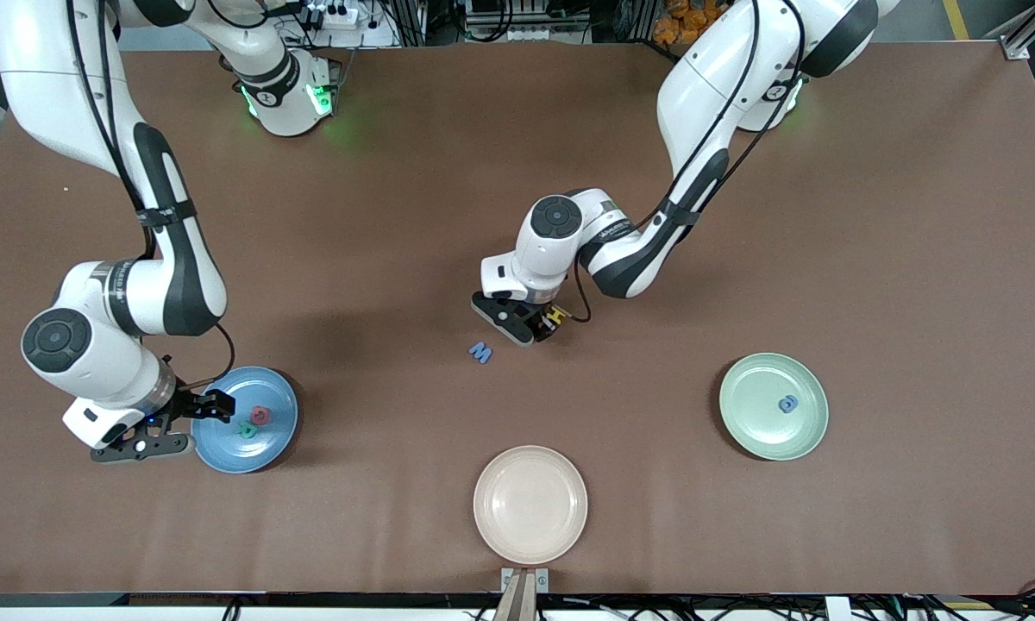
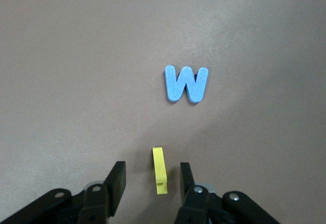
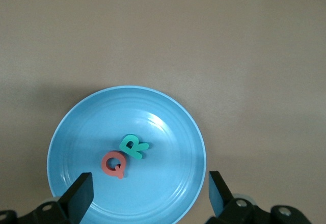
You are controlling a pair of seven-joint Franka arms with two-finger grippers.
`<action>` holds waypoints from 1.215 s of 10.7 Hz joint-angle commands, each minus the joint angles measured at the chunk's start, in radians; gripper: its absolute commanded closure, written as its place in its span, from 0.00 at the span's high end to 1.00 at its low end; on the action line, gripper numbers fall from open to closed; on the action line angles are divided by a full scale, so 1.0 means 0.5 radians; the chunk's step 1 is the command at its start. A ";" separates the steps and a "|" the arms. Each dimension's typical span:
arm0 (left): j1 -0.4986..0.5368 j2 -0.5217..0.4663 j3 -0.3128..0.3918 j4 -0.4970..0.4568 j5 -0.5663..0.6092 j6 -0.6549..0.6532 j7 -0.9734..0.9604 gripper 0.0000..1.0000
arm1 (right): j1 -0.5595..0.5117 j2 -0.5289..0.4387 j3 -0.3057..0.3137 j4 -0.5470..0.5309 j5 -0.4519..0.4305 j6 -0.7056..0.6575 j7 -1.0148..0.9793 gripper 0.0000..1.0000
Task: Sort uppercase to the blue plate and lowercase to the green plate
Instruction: 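Place the R on the blue plate while the left gripper holds the i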
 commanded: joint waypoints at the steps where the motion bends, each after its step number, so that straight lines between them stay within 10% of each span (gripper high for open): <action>1: -0.029 0.049 0.025 0.069 0.044 0.019 0.001 0.46 | -0.013 0.045 0.017 0.062 -0.029 0.000 0.012 1.00; 5: -0.029 0.040 0.025 0.066 0.044 0.019 -0.020 0.00 | -0.010 0.039 0.023 0.062 -0.013 0.000 0.016 1.00; 13: 0.485 -0.475 0.004 0.005 -0.160 -0.743 0.087 0.00 | 0.213 0.039 0.026 0.062 0.008 -0.028 0.437 1.00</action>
